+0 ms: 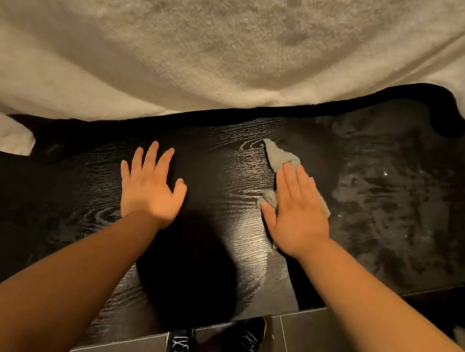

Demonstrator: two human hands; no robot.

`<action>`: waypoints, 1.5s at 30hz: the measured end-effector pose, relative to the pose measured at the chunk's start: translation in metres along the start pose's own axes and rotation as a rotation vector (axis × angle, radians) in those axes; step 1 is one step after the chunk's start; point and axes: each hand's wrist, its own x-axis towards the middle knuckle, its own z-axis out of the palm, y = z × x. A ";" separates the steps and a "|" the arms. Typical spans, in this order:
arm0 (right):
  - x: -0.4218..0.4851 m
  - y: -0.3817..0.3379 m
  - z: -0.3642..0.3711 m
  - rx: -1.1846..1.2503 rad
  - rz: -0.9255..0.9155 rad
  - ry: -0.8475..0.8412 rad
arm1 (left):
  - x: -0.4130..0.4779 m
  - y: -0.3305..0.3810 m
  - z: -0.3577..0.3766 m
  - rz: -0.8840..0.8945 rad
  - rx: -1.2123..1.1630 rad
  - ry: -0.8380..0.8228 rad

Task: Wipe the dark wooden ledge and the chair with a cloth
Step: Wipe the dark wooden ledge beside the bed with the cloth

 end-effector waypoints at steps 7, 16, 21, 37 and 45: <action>0.014 0.042 -0.006 -0.013 0.063 -0.040 | -0.003 0.000 -0.003 0.025 -0.012 0.007; -0.061 -0.072 0.017 -0.010 0.020 0.012 | -0.003 -0.001 -0.004 0.035 -0.013 -0.022; -0.045 -0.024 0.015 0.010 0.119 0.035 | -0.004 -0.001 -0.007 0.050 -0.003 -0.037; -0.097 -0.075 0.028 0.064 0.186 0.045 | -0.008 -0.004 -0.004 0.219 -0.039 0.005; -0.127 -0.100 0.028 0.101 0.340 0.097 | -0.058 0.024 0.000 0.317 -0.019 -0.060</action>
